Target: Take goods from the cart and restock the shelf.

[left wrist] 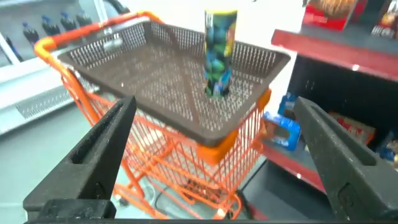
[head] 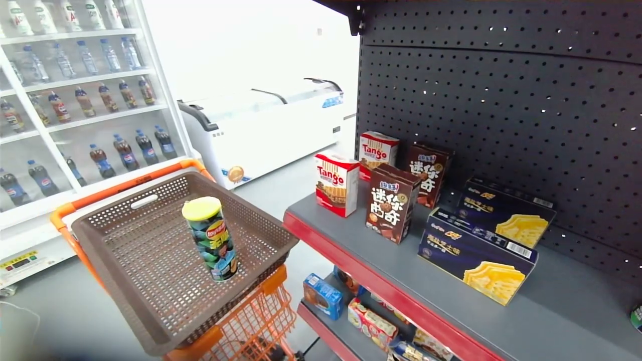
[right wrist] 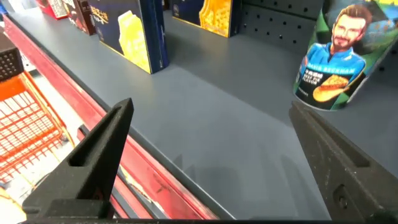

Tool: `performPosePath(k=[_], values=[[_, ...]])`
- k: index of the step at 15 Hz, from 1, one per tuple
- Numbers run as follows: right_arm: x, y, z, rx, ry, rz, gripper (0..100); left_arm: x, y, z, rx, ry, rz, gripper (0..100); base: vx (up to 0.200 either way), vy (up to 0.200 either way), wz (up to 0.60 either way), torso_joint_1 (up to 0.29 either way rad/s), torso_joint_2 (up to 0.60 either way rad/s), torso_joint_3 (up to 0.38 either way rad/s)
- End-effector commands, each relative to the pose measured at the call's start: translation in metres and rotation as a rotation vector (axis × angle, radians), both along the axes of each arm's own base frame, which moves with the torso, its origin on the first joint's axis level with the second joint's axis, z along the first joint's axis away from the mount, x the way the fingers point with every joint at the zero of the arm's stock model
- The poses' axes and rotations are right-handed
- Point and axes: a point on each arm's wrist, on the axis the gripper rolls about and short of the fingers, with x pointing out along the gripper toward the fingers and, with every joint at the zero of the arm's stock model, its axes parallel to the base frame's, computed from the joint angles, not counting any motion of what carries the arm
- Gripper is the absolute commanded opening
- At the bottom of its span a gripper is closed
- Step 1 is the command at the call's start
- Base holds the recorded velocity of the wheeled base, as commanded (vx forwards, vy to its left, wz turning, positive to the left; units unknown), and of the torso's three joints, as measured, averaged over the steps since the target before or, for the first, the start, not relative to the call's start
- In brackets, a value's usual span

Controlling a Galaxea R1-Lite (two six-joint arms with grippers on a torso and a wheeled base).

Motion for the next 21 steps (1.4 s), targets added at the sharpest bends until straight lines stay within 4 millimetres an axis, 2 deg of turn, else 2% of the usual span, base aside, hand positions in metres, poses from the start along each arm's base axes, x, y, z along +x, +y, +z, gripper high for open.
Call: performPosePath(k=[1, 2, 3, 4, 6, 7, 8, 11, 14, 16, 18, 21], values=[[0.0, 0.0, 0.0, 0.0, 0.001, 0.0, 100, -0.002, 0.0, 0.057, 0.036, 0.013, -0.011, 100, 0.0, 0.0, 0.0, 0.0, 0.0, 0.0], [0.0, 0.0, 0.0, 0.0, 0.001, 0.002, 100, 0.0, 0.0, 0.071, 0.061, 0.025, -0.01, 100, 0.0, 0.0, 0.0, 0.0, 0.0, 0.0], [0.0, 0.0, 0.0, 0.0, 0.001, 0.0, 100, 0.018, 0.0, 0.101, 0.122, 0.134, -0.015, 100, 0.0, 0.0, 0.0, 0.0, 0.0, 0.0], [0.0, 0.0, 0.0, 0.0, 0.001, 0.0, 100, 0.036, 0.0, 0.114, 0.14, 0.202, -0.018, 100, 0.0, 0.0, 0.0, 0.0, 0.0, 0.0], [0.0, 0.0, 0.0, 0.0, 0.001, 0.0, 100, 0.069, -0.001, 0.128, 0.153, 0.296, -0.023, 100, 0.0, 0.0, 0.0, 0.0, 0.0, 0.0], [0.0, 0.0, 0.0, 0.0, 0.001, 0.0, 100, 0.078, -0.001, 0.13, 0.153, 0.323, -0.033, 100, 0.0, 0.0, 0.0, 0.0, 0.0, 0.0], [0.0, 0.0, 0.0, 0.0, 0.001, 0.0, 100, 0.098, -0.001, 0.129, 0.141, 0.401, -0.023, 100, 0.0, 0.0, 0.0, 0.0, 0.0, 0.0], [0.0, 0.0, 0.0, 0.0, 0.001, 0.0, 100, 0.137, 0.001, 0.115, 0.127, 0.515, -0.022, 100, 0.0, 0.0, 0.0, 0.0, 0.0, 0.0], [0.0, 0.0, 0.0, 0.0, 0.001, 0.0, 100, 0.183, 0.003, 0.095, 0.054, 0.636, -0.17, 100, 0.0, 0.0, 0.0, 0.0, 0.0, 0.0], [0.0, 0.0, 0.0, 0.0, 0.001, 0.0, 100, 0.208, 0.003, 0.08, 0.048, 0.652, -0.185, 100, 0.0, 0.0, 0.0, 0.0, 0.0, 0.0], [0.0, 0.0, 0.0, 0.0, 0.003, 0.0, 100, 0.244, 0.003, 0.068, 0.063, 0.579, -0.206, 100, 0.0, 0.0, 0.0, 0.0, 0.0, 0.0], [0.0, 0.0, 0.0, 0.0, 0.001, 0.0, 100, 0.27, 0.005, 0.048, 0.082, 0.575, -0.207, 100, 0.0, 0.0, 0.0, 0.0, 0.0, 0.0]])
